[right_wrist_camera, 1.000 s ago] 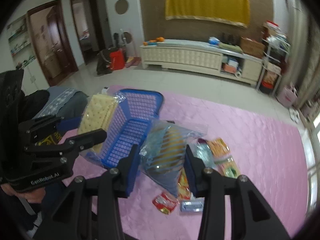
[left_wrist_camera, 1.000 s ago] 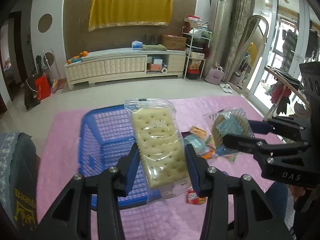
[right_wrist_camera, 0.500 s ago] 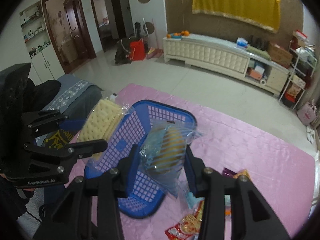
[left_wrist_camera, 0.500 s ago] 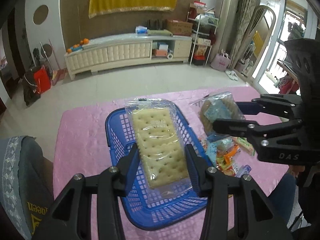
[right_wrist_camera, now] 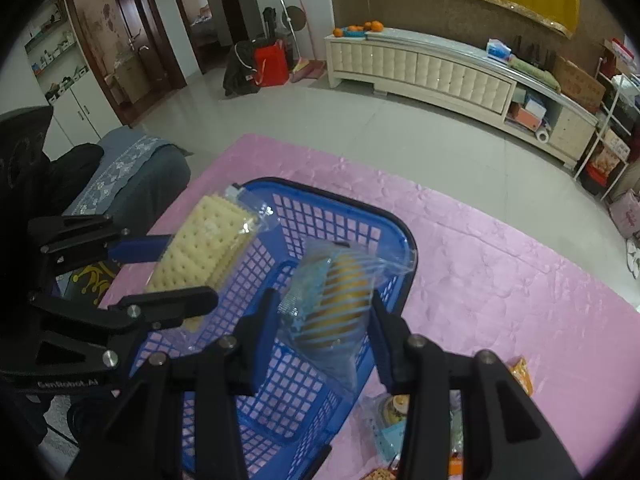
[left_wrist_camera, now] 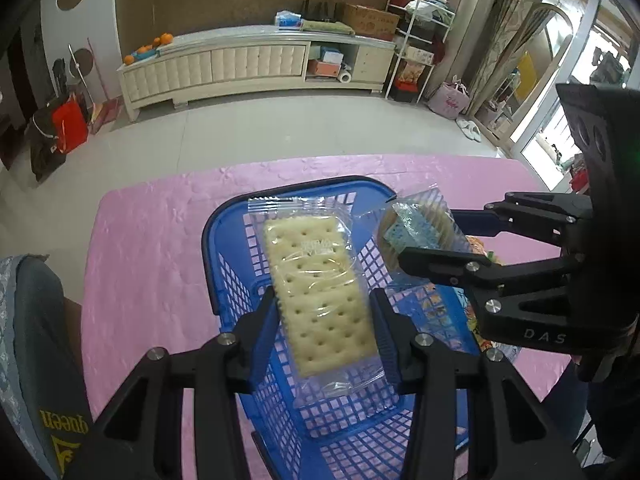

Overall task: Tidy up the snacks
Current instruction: 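Carry both snacks over the blue basket and open both tools to drop them, then withdraw both tools from the basket back toward the snack pile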

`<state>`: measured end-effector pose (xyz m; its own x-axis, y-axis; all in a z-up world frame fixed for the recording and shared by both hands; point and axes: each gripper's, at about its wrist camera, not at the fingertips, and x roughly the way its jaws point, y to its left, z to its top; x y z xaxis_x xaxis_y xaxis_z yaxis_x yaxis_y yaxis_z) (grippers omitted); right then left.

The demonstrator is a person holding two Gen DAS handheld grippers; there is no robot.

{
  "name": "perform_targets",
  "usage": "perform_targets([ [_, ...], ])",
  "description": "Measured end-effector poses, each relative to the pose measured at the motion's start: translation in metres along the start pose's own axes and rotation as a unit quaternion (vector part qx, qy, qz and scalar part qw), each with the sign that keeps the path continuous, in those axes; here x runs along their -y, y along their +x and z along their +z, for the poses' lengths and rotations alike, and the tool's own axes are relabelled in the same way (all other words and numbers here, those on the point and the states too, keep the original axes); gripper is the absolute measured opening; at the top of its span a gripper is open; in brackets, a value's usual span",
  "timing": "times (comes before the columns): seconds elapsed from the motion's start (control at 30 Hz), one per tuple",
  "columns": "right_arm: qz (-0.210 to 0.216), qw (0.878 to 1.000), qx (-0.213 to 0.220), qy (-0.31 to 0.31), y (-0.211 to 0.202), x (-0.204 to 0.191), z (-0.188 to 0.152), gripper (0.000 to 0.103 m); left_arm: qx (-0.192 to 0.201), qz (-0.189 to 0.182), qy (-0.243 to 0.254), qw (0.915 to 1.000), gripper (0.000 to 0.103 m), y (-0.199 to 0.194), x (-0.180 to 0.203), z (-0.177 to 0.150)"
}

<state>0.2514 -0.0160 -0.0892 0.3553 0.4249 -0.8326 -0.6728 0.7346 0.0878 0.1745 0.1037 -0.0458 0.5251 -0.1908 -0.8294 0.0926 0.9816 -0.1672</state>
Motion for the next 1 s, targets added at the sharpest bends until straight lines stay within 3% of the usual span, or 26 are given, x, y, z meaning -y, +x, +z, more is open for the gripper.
perform_targets([
  [0.17,-0.010,1.000,-0.007,-0.005,0.011,0.001,0.004,0.048,0.001,0.002,-0.006,1.0000,0.043,0.008,-0.006,0.003],
  [0.27,-0.024,1.000,-0.004,-0.011,0.016,-0.002,0.005,0.051,0.002,-0.001,-0.012,0.9999,0.055,0.007,-0.008,0.002],
  [0.33,-0.025,1.000,0.001,-0.008,0.015,-0.001,0.006,0.058,0.007,0.006,-0.011,0.9999,0.061,0.004,-0.007,0.002],
  [0.4,-0.026,1.000,0.007,-0.005,0.011,-0.001,0.006,0.076,0.017,0.020,-0.007,0.9996,0.061,-0.001,-0.006,0.000],
  [0.5,-0.039,0.999,0.022,-0.008,-0.001,-0.002,0.005,0.085,0.022,0.022,-0.010,0.9995,0.062,-0.008,-0.006,-0.005],
  [0.63,-0.041,0.998,0.037,0.002,-0.021,-0.002,-0.002,0.088,0.037,0.027,-0.017,0.9988,0.062,-0.021,-0.003,-0.016],
  [1.0,-0.052,0.997,0.061,0.017,-0.079,-0.016,-0.039,0.088,0.070,0.042,0.018,0.9965,0.062,-0.067,0.046,-0.045],
])
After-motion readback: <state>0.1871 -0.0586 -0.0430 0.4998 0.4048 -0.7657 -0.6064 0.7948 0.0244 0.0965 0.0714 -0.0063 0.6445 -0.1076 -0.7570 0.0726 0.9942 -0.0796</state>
